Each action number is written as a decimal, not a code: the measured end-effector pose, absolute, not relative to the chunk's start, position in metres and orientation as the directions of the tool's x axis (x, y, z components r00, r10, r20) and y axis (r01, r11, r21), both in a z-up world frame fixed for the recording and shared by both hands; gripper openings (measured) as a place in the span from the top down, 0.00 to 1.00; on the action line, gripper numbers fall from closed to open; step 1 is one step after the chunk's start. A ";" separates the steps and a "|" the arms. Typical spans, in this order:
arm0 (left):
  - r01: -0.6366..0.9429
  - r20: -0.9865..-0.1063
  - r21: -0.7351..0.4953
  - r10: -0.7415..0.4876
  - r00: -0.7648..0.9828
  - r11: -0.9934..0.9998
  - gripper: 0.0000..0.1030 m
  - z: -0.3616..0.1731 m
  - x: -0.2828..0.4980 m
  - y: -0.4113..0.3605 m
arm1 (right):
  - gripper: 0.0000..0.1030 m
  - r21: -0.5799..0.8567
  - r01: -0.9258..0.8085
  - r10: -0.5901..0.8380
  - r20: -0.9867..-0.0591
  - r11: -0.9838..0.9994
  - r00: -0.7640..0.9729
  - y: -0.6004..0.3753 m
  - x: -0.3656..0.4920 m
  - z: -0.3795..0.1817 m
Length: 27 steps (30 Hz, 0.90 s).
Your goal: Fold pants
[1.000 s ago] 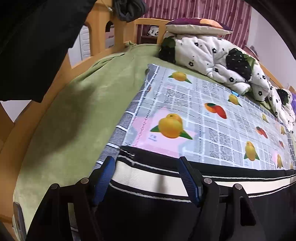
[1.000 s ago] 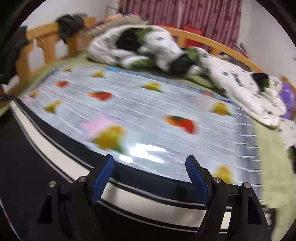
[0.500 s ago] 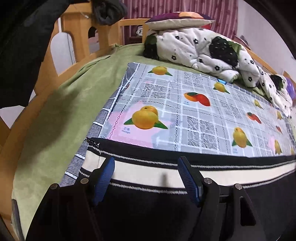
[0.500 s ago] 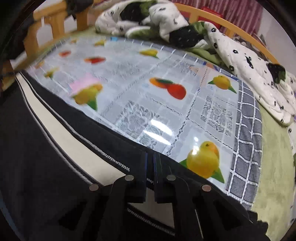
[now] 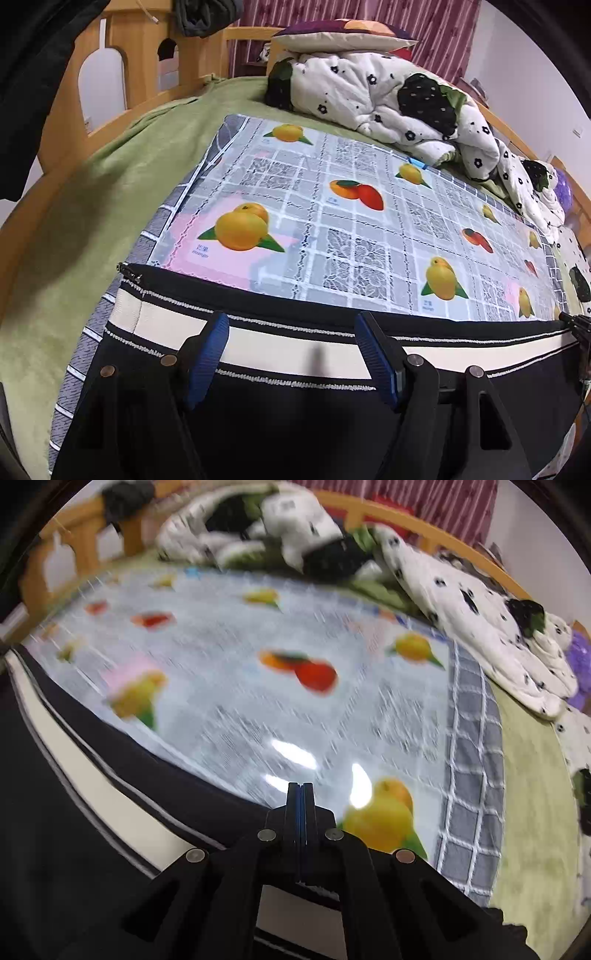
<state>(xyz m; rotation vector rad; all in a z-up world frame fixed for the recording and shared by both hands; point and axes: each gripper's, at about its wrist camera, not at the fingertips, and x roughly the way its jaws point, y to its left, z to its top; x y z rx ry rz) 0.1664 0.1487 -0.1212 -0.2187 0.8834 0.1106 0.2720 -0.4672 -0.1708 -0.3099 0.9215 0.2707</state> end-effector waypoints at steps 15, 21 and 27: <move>-0.146 -0.782 -0.174 -0.046 0.621 0.974 0.33 -0.143 0.169 0.146 | 0.99 -0.146 -0.347 0.113 -0.772 0.926 0.626 -0.469 0.240 -0.167; -0.193 -0.857 -0.123 -0.005 0.516 0.973 0.34 -0.162 0.184 0.148 | 1.00 -0.116 -0.232 0.050 -0.794 0.966 0.606 -0.484 0.266 -0.187; -0.195 -0.828 -0.147 -0.013 0.561 0.970 0.33 -0.138 0.154 0.156 | 0.86 -0.121 -0.110 -0.021 -0.759 0.987 0.651 -0.481 0.233 -0.158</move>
